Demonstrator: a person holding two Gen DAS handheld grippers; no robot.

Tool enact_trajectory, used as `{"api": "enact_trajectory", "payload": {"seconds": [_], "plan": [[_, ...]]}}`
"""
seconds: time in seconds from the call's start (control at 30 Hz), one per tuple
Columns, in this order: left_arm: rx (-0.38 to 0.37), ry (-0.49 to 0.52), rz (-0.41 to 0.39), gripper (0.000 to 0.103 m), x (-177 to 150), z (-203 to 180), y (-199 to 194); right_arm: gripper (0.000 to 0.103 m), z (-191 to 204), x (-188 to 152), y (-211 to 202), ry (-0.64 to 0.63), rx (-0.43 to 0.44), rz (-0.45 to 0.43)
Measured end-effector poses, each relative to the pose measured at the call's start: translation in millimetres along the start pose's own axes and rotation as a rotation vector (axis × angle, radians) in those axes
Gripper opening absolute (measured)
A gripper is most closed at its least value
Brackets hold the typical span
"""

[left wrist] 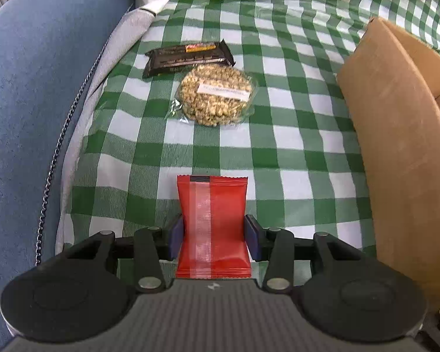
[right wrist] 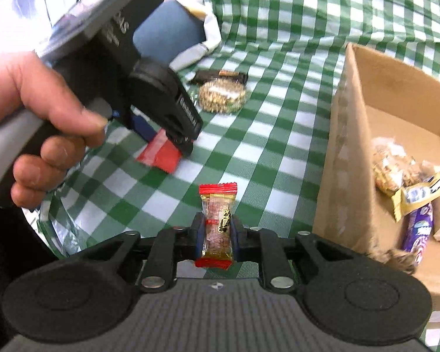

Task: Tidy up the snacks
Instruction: 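Lift both held snacks and carry them over the cardboard box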

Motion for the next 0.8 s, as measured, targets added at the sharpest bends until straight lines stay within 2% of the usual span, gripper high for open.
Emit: {"api": "enact_trajectory", "payload": {"seconds": [0.1, 0.23, 0.3, 0.4, 0.53, 0.6, 0.7, 0.8], "plan": [[-0.016, 0.001, -0.026, 0.049, 3.0, -2.2, -5.0, 0.019, -2.7, 13.9, -16.2, 0.004, 0.009, -0.051], [-0.027, 0.008, -0.074, 0.049, 8.4, -6.1, -14.8, 0.019, -21.9, 52.4, -50.8, 0.026, 0.017, -0.162], [-0.033, 0.022, -0.094, 0.049, 9.1, -9.0, -18.6, 0.019, -42.5, 72.4, -69.4, 0.054, 0.012, -0.223], [-0.046, 0.052, -0.139, 0.049, 12.1, -18.2, -25.2, 0.019, -81.5, 89.1, -85.3, 0.089, -0.047, -0.305], [-0.085, 0.071, -0.233, 0.049, 20.0, -31.4, -38.6, 0.019, -135.9, 84.9, -86.7, 0.172, -0.132, -0.368], [-0.122, 0.079, -0.296, 0.049, 25.1, -42.2, -47.7, 0.019, -161.1, 72.7, -79.2, 0.226, -0.174, -0.367], [-0.165, 0.119, -0.383, 0.049, 32.9, -63.4, -59.8, 0.019, -193.9, 55.3, -65.4, 0.325, -0.23, -0.307], [-0.202, 0.202, -0.485, 0.049, 39.9, -93.8, -74.1, 0.019, -216.2, 51.1, -72.9, 0.39, -0.249, -0.33]]}}
Point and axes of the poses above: each gripper's, at about its wrist camera, not at the fingertips, and y roughly the way its jaws point, z to its left, x to its top, the point moved 8 cm from there along y, roughly the way its jaws point, and after that the axes turned 12 degrees about -x, right-handed, at the moved point
